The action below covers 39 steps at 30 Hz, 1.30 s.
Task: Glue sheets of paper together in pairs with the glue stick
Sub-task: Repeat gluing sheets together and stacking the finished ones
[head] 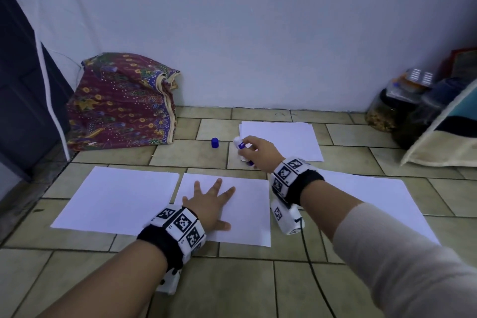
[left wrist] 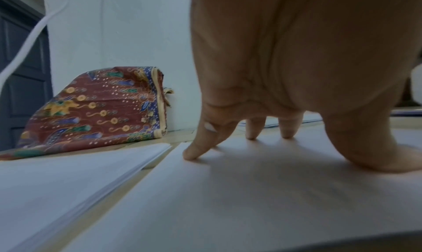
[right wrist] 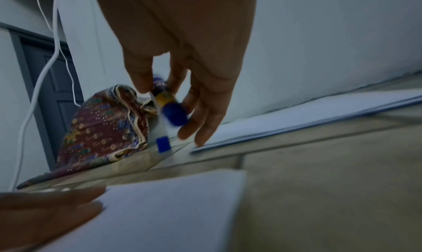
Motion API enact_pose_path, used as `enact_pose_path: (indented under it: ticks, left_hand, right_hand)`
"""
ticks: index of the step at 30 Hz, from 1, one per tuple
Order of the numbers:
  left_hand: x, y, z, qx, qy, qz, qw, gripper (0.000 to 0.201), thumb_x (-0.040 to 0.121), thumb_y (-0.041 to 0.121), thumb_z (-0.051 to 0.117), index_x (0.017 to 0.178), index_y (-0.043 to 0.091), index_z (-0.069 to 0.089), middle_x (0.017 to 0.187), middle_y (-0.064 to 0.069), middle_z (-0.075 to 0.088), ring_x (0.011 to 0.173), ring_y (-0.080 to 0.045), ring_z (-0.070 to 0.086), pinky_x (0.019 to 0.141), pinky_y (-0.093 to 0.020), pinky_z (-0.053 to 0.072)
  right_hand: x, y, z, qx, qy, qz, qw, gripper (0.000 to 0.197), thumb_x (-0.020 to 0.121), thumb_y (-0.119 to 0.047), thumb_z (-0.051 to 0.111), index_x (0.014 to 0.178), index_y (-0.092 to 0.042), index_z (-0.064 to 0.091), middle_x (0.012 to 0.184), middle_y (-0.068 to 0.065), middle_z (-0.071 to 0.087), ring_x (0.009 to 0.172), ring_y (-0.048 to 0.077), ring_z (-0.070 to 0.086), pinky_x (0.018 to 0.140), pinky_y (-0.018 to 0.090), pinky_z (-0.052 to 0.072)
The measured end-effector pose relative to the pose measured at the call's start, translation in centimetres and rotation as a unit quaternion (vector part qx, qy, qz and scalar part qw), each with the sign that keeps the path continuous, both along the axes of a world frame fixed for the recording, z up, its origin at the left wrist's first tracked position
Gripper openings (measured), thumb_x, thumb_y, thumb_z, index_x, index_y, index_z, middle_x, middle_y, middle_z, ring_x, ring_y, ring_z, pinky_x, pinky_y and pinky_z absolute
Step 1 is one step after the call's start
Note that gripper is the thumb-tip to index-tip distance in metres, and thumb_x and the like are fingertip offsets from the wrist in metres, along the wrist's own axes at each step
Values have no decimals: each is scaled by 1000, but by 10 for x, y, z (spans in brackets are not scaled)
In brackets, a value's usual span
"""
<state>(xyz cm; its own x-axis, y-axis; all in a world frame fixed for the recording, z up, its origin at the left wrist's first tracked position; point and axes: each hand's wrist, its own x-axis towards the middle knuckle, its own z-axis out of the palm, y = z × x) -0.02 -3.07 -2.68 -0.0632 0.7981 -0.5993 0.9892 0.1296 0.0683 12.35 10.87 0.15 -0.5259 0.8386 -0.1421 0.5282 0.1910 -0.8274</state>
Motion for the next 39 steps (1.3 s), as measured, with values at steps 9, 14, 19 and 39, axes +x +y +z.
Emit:
enact_pose_path:
  ticks: [9, 14, 19, 39]
  left_hand:
    - [22, 13, 28, 28, 66, -15, 997, 91, 82, 71, 51, 152, 27, 13, 152, -10, 23, 131, -34, 36, 101, -39, 38]
    - [28, 25, 32, 57, 76, -52, 994, 83, 80, 67, 58, 140, 14, 35, 137, -9, 37, 125, -26, 38, 93, -37, 42]
    - [33, 37, 24, 86, 13, -95, 992, 87, 80, 47, 69, 144, 8, 25, 153, -4, 17, 134, -28, 29, 101, -45, 43]
    - [32, 50, 19, 55, 69, -118, 989, 97, 86, 62, 55, 154, 18, 2, 161, 7, 1, 142, -22, 14, 100, -39, 40]
  right_hand:
    - [82, 2, 21, 49, -52, -34, 997, 28, 63, -13, 87, 85, -18, 70, 76, -6, 60, 65, 8, 52, 59, 13, 43]
    - [81, -1, 15, 58, -39, -49, 996, 22, 70, -8, 80, 82, -17, 65, 83, 3, 68, 73, 19, 64, 70, 28, 55]
    - [65, -3, 5, 69, -51, -37, 996, 15, 82, -8, 68, 92, -14, 59, 93, 6, 63, 78, 21, 60, 75, 30, 52]
    - [27, 2, 7, 137, -230, 87, 959, 22, 88, -3, 58, 109, -8, 56, 109, 14, 62, 95, 29, 58, 77, 33, 49]
